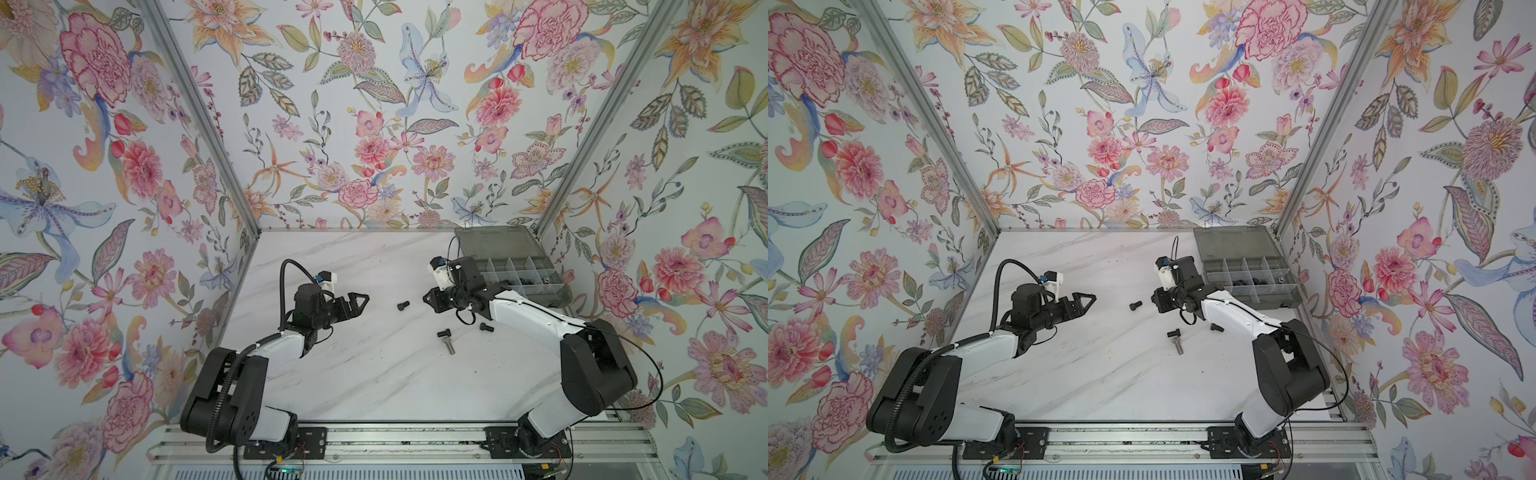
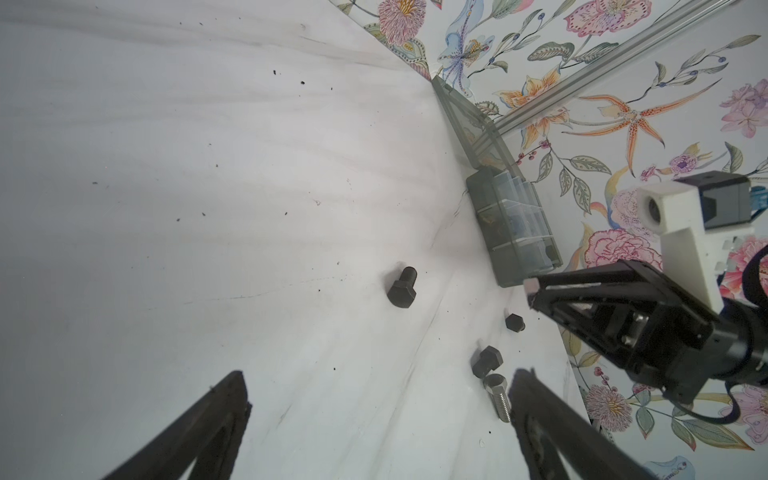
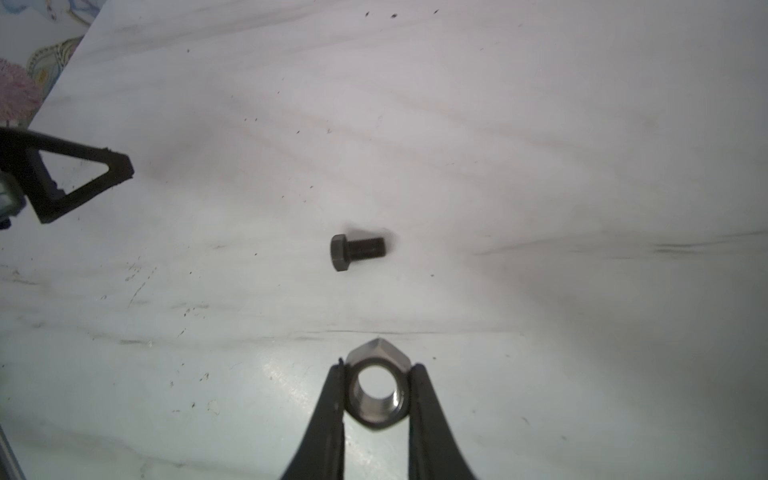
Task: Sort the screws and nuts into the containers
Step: 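Lift the silver hex nut and carry it over the organizer box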
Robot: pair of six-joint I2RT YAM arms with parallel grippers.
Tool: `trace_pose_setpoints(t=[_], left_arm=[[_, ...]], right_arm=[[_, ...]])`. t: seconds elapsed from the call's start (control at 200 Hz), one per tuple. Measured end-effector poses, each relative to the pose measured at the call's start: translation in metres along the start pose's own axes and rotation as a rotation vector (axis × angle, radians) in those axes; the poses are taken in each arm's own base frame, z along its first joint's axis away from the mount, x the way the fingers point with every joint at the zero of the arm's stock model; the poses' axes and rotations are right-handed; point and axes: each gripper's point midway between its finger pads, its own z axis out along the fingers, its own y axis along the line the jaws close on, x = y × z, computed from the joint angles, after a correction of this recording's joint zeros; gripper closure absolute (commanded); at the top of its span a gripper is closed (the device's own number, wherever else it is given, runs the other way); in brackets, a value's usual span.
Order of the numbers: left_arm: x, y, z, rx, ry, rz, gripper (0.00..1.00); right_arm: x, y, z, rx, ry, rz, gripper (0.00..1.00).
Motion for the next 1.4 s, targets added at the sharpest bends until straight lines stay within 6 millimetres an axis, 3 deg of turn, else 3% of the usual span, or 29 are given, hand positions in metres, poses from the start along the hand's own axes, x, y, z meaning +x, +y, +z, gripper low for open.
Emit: trace_pose_setpoints(t=[0.155, 0.42, 0.53, 0.701, 0.956, 1.201, 1.401], left_arm=[[-0.002, -0.001, 0.0, 0.005, -0.008, 0.004, 0.01], [-0.003, -0.002, 0.0, 0.008, -0.013, 0.007, 0.01], [-0.004, -0.003, -0.002, 0.007, -0.014, 0.008, 0.01], [-0.006, -0.007, -0.005, 0.004, -0.015, 0.012, 0.01], [-0.02, -0.015, -0.005, 0.005, -0.018, 0.021, 0.01], [-0.035, -0.026, -0.004, -0.006, -0.026, 0.04, 0.01], [-0.034, -0.034, 0.001, -0.009, -0.012, 0.052, 0.01]], right_arm=[[-0.022, -0.072, -0.029, 0.115, -0.064, 0.128, 1.0], [-0.064, -0.205, -0.097, 0.37, -0.215, 0.347, 1.0], [-0.062, -0.254, -0.111, 0.492, -0.214, 0.433, 1.0], [-0.044, -0.307, -0.117, 0.612, -0.175, 0.559, 1.0], [-0.008, -0.357, -0.119, 0.722, -0.114, 0.71, 1.0], [0.011, -0.377, -0.112, 0.777, -0.053, 0.743, 1.0], [0.024, -0.391, -0.113, 0.802, -0.031, 0.771, 1.0]])
